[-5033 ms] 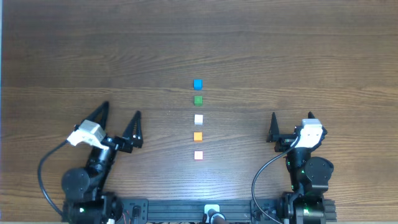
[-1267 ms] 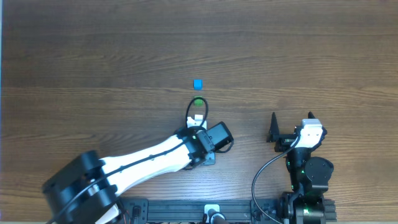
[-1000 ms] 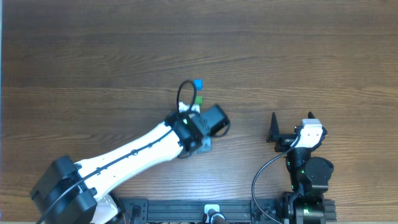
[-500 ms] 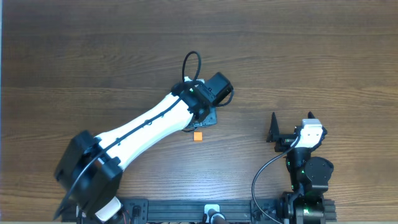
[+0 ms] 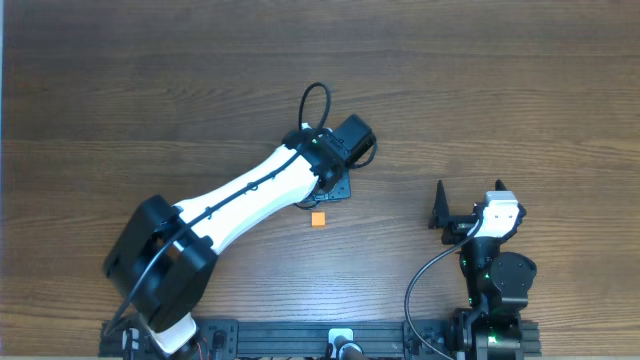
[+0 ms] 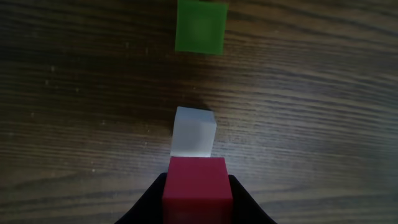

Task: Stack Cubes

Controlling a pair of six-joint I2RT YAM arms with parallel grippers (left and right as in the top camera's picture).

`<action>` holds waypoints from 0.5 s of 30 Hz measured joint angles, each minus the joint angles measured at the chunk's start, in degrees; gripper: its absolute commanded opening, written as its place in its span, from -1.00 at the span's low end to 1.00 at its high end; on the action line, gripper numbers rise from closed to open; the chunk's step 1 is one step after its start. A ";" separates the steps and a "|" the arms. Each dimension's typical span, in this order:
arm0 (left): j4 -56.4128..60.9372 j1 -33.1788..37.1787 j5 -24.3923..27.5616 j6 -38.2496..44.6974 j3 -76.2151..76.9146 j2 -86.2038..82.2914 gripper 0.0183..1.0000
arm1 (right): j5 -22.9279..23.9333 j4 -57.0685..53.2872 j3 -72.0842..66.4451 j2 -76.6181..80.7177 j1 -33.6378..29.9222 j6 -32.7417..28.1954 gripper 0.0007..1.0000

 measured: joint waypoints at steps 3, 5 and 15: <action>0.07 0.00 0.00 0.00 0.00 1.46 -0.80 | 0.00 0.00 0.00 0.00 0.00 0.00 0.99; 0.28 0.00 0.00 0.00 0.00 1.95 -0.79 | 0.00 0.00 0.00 0.00 0.00 0.00 0.99; 0.48 0.85 -0.02 0.00 0.00 2.12 -0.79 | 0.00 0.00 0.00 0.00 0.00 -0.02 0.99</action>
